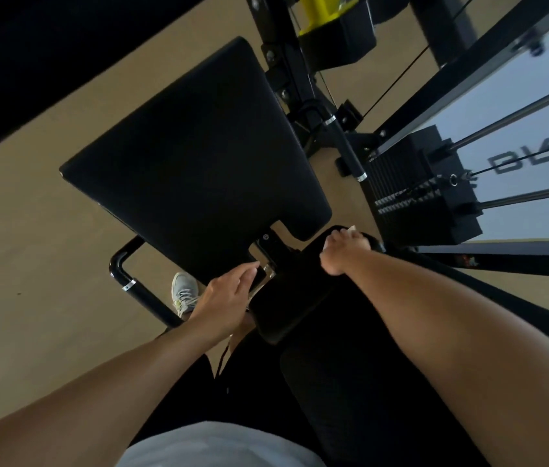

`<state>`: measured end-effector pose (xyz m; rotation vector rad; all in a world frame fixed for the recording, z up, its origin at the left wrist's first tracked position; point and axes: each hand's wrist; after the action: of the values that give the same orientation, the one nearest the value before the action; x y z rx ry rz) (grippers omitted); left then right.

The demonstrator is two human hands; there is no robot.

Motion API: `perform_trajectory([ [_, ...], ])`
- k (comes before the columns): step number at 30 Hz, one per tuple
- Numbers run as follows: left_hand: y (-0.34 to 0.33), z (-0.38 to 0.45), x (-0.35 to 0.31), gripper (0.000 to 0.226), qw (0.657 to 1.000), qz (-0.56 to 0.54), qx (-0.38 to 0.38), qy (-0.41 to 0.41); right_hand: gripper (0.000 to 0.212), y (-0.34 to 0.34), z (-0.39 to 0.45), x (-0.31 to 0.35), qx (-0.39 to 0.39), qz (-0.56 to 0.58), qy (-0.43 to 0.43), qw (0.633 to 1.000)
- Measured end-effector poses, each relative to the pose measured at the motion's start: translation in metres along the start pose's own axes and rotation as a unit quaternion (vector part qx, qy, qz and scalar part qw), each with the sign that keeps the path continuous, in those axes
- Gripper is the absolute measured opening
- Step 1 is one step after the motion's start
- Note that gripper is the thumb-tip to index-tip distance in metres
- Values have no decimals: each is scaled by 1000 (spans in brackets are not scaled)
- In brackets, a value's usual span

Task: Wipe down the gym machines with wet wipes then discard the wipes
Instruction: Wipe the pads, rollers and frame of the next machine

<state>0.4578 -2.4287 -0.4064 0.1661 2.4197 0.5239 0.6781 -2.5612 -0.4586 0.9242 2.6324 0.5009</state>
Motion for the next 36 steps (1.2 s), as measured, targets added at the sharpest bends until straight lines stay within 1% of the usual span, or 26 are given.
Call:
perform_trajectory([
  [1, -1, 1, 1, 42, 1000, 0, 0, -1, 58, 7, 3, -12, -4, 10, -27, 1000],
  [3, -4, 0, 4, 42, 1000, 6, -5, -6, 60, 17, 6, -23, 8, 38, -54, 998],
  [6, -9, -3, 12, 43, 1000, 14, 4, -7, 64, 18, 18, -24, 26, 78, -66, 994],
  [8, -12, -1, 18, 43, 1000, 17, 10, -8, 67, 11, 32, -23, 16, 104, -77, 991],
  [11, -16, 8, 30, 41, 1000, 28, 6, -1, 67, 3, 57, -17, -4, 117, -70, 991],
  [15, -15, 15, 41, 40, 1000, 19, -10, 20, 56, 5, 73, -14, 11, 107, -40, 993],
  [18, -12, 9, 42, 42, 999, 27, -7, 28, 53, 11, 63, -21, 32, 110, -23, 993],
  [20, -10, 2, 37, 43, 1000, 17, -6, 25, 55, 11, 53, -28, 44, 110, -28, 993],
  [23, -4, -8, 23, 43, 1000, -1, -12, 10, 59, 13, 32, -37, 65, 108, -59, 990],
  [25, 3, -16, 11, 43, 1000, 9, -21, 9, 64, 11, 14, -36, 48, 103, -91, 989],
  [27, 9, -24, 5, 43, 999, 11, -32, 5, 67, 5, -6, -29, 3, 88, -114, 990],
  [29, 15, -27, 8, 42, 999, -7, -43, 2, 66, -7, -15, -17, -52, 50, -99, 992],
  [30, 21, -27, 10, 42, 999, -12, -49, 0, 67, -14, -18, -9, -63, 34, -86, 994],
  [34, 43, -29, 33, 41, 997, 0, -72, 0, 66, -31, -22, 41, -46, 58, -20, 997],
  [36, 50, -31, 53, 41, 997, -5, -78, 7, 67, -36, -22, 73, -12, 77, 6, 997],
])
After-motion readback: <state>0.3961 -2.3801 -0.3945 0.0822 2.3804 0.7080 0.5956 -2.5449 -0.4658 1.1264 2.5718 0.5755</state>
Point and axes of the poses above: each hand's wrist, its own z-axis towards the middle knuckle, its own y-axis out of the back of the hand, x = y × z, and after that the axes turned 9 degrees about z, right-handed
